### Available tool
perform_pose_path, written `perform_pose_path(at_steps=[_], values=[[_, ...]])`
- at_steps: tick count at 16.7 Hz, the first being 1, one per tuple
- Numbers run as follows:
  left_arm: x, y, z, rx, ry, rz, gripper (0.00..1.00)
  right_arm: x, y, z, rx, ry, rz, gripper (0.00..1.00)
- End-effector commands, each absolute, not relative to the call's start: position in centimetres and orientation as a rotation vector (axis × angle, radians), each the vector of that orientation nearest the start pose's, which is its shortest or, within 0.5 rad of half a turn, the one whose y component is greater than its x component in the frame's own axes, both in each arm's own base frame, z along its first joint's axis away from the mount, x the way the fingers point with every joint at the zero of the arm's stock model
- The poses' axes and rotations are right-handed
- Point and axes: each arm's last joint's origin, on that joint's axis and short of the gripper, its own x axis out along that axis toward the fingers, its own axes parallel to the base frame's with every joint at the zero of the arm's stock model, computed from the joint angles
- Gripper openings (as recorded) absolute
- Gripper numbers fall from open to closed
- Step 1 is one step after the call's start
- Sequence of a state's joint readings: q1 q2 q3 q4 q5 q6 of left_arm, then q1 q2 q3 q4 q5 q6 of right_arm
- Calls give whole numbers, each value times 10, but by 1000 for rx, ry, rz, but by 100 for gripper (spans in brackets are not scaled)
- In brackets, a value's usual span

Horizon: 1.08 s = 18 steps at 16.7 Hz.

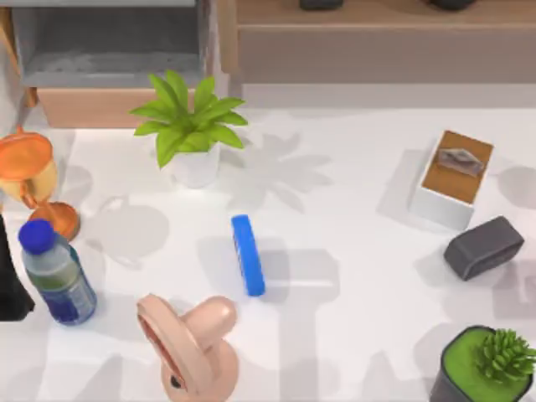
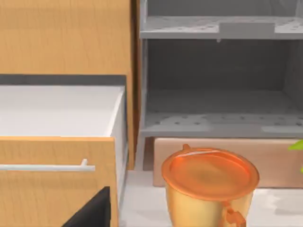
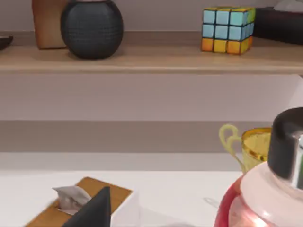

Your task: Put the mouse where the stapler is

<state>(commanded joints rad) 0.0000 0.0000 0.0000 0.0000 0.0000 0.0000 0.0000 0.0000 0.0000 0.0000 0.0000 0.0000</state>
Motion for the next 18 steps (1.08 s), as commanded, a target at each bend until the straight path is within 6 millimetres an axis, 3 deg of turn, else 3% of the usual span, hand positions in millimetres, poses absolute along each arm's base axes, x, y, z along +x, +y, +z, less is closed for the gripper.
perform_pose_path(at_steps=[5, 10, 14, 18], values=[[106, 0, 172, 4, 40, 6, 100, 106, -1, 160, 0, 0, 0, 100], [121, 5, 232, 18, 228, 37, 100, 106, -1, 160, 0, 0, 0, 100], [171, 19, 296, 18, 459, 88, 100, 106, -1, 160, 0, 0, 0, 100], [260, 48, 337, 1, 718, 137, 100, 106, -1, 160, 0, 0, 0, 100]])
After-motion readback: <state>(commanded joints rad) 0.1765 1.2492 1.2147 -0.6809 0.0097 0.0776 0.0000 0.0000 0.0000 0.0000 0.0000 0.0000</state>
